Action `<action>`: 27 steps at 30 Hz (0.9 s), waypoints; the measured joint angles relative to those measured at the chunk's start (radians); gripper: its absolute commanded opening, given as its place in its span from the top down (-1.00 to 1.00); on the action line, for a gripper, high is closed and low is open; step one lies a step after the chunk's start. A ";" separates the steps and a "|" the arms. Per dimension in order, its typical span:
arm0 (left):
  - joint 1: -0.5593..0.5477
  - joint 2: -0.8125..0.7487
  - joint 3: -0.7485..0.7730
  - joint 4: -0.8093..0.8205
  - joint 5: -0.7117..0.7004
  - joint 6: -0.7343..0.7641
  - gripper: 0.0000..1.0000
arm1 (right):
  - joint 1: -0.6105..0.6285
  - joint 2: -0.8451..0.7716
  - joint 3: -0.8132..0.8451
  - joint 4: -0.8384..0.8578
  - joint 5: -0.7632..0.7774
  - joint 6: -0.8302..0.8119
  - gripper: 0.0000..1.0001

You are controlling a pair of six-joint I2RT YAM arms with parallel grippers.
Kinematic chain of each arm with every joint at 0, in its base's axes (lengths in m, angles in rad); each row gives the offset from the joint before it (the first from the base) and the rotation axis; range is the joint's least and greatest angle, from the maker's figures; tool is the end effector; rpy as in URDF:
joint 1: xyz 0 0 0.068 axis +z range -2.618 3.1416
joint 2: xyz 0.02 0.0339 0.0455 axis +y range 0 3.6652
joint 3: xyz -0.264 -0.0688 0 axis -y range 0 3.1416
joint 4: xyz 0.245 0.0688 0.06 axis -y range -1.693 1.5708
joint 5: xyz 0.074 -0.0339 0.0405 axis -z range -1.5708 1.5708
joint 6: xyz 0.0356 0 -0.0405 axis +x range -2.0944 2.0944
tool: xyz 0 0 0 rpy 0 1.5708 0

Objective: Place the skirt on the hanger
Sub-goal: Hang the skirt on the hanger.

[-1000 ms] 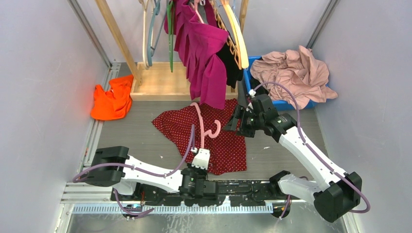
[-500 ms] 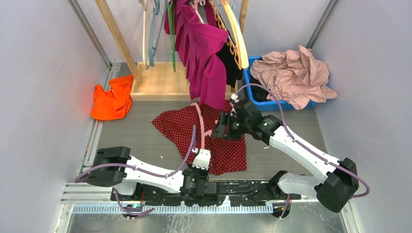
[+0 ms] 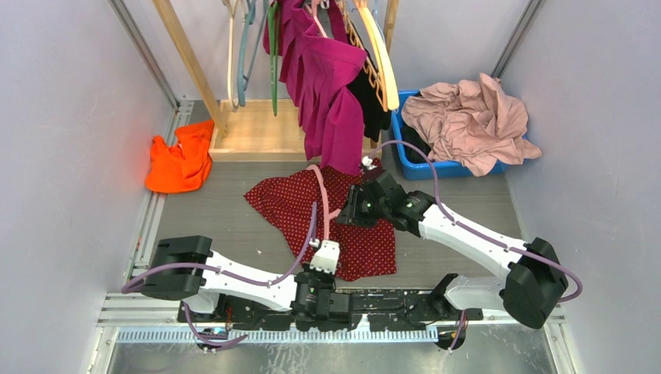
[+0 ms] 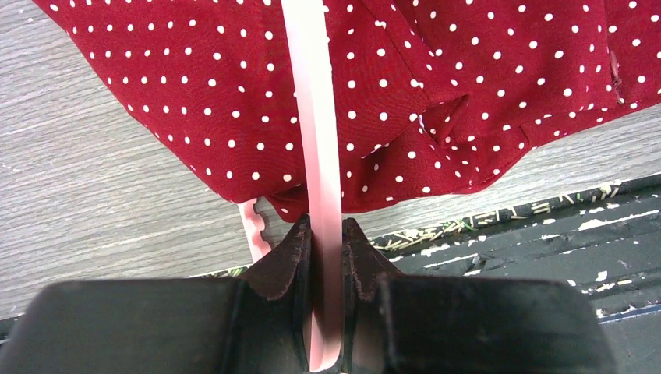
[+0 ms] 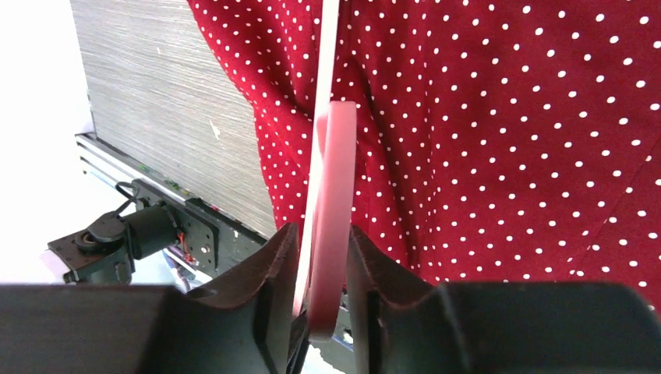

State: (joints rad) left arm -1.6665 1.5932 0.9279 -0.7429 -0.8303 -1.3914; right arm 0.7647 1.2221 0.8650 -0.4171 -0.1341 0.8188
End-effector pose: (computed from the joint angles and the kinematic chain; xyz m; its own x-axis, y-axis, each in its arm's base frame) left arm 0.0002 -0.2728 0.1767 -0.6552 0.1217 -0.7456 0.2147 0.9763 -0.0293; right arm 0.1832 0.1824 0.2558 -0.8961 0.1433 -0.4201 -0.1473 0.7968 0.5860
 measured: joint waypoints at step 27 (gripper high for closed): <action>-0.017 -0.123 -0.002 0.002 0.079 -0.045 0.27 | 0.019 0.000 -0.026 0.028 0.081 -0.008 0.97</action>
State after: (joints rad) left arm -1.6836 1.4700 0.9257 -0.7406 -0.7517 -1.4364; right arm 0.7837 1.2217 0.8391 -0.3889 -0.0528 0.8104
